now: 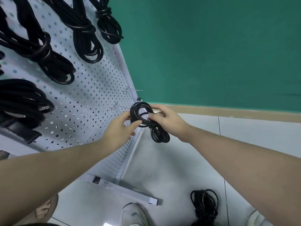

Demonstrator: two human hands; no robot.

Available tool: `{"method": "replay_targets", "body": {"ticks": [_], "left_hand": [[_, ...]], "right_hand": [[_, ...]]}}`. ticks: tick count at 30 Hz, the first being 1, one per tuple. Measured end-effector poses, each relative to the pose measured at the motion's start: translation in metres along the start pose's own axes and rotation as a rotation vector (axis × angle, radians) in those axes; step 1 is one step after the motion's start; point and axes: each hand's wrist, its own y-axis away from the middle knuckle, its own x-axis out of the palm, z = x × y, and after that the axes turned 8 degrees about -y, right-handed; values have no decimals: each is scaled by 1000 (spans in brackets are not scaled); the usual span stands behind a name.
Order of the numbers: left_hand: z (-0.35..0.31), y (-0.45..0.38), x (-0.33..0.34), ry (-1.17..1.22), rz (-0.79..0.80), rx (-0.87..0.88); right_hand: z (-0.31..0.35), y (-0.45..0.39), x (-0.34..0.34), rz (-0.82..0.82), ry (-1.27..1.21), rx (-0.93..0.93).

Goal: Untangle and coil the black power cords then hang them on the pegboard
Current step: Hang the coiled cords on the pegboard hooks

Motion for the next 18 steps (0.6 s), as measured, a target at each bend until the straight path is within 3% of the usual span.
{"method": "replay_targets", "body": {"ticks": [11, 18], "left_hand": [[24, -23, 6, -5, -202, -53], [34, -24, 0, 40, -359, -100]], "right_hand": [[-10, -59, 16, -50, 120, -35], [-8, -84, 39, 6, 202, -32]]}}
